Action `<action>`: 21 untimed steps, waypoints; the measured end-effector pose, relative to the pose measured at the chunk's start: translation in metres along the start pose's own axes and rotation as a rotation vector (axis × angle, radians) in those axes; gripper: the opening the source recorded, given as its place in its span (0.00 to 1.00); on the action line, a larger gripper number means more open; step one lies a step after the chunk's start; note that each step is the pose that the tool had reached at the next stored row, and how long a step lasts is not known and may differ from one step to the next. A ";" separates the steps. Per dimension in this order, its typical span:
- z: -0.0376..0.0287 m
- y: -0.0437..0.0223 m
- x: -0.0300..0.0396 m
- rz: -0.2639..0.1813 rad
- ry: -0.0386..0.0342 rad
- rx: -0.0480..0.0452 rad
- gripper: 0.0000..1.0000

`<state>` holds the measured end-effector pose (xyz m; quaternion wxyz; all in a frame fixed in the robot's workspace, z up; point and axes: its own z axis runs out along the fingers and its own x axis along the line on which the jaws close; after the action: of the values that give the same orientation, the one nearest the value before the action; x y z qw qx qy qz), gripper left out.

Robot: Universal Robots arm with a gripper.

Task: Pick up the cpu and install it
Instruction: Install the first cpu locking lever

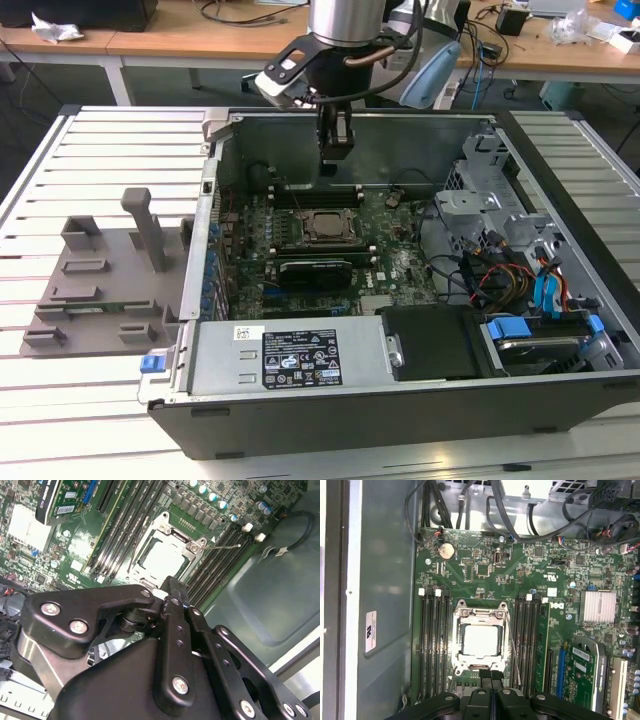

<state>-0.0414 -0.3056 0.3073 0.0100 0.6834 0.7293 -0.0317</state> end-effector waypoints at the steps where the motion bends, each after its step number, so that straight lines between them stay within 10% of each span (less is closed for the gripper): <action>1: 0.0000 0.0000 0.0000 -0.005 -0.0002 -0.0003 0.11; 11: 0.0000 0.0000 0.0000 -0.061 -0.0020 -0.0036 0.11; 21: -0.0001 -0.0001 0.0000 -0.213 0.0016 -0.0137 0.11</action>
<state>-0.0414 -0.3057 0.3074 0.0107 0.6019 0.7980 -0.0270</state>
